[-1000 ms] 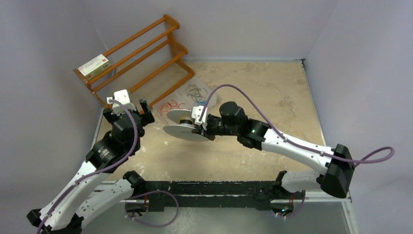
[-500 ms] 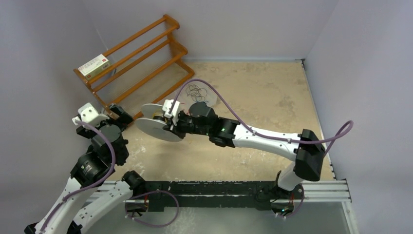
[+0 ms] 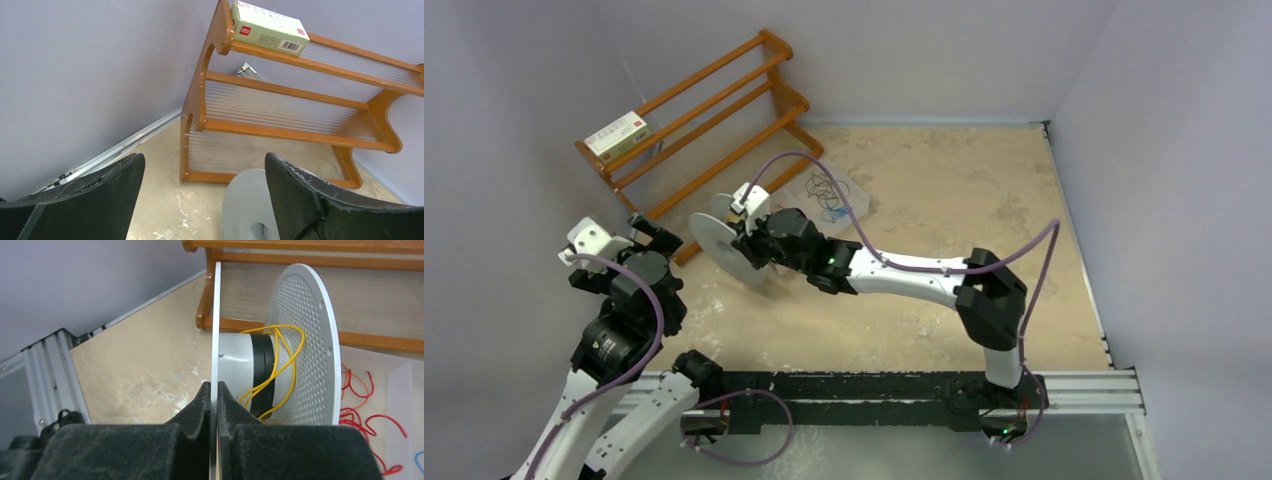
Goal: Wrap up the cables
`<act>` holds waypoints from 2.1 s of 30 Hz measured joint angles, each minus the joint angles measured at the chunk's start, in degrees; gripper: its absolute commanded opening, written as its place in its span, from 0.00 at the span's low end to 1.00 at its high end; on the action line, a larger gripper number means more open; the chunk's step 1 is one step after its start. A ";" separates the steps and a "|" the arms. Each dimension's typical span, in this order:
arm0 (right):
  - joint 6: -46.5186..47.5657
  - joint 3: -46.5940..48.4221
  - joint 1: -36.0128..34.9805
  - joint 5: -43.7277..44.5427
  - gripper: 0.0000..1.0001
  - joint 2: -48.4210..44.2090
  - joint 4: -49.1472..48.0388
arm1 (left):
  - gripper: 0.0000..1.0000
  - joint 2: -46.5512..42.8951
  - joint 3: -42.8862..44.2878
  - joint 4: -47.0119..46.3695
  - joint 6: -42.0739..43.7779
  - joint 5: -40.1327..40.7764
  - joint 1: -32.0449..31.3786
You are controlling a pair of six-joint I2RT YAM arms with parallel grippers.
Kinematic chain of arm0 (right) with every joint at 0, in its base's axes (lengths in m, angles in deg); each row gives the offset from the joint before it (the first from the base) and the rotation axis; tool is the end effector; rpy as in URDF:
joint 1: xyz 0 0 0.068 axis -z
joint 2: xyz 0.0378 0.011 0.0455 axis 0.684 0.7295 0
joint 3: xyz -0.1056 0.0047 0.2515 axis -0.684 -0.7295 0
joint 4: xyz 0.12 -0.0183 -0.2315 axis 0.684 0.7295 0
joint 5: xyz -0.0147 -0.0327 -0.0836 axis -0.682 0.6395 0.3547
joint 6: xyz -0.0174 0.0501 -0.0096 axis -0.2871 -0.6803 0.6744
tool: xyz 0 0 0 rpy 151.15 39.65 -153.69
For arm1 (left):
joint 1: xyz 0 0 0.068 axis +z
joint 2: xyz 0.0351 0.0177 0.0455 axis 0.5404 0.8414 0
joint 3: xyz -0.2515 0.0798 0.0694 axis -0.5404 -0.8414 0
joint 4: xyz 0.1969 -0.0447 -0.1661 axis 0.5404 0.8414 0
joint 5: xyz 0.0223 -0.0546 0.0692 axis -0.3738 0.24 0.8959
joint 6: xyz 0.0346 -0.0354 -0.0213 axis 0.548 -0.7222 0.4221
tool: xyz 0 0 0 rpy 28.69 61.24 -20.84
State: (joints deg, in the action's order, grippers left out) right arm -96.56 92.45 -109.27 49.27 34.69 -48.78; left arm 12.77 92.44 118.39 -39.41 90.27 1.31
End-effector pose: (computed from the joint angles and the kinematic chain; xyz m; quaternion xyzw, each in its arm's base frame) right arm 0.1876 0.4151 0.3191 -0.3269 0.6557 0.3822 0.5632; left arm 0.0750 -0.0062 0.3763 -0.3801 0.6231 0.1154 0.6737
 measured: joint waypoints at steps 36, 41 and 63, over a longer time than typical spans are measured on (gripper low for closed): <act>-3.10 21.29 -3.74 14.75 0.61 20.11 2.16 | 0.90 -1.31 -1.14 -0.81 0.24 -2.89 2.10; -3.04 13.75 -3.74 14.60 0.62 12.55 1.68 | 0.90 -1.44 -1.36 -1.03 0.24 -2.89 2.12; -3.82 -11.52 12.59 8.79 0.51 -17.29 7.28 | 0.90 0.63 -1.88 -1.86 1.62 -6.97 2.84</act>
State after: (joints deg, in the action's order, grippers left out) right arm -100.38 80.94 -96.68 58.06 17.40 -41.50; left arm 13.40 90.56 116.53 -37.79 83.30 4.15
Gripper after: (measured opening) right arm 0.520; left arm 0.900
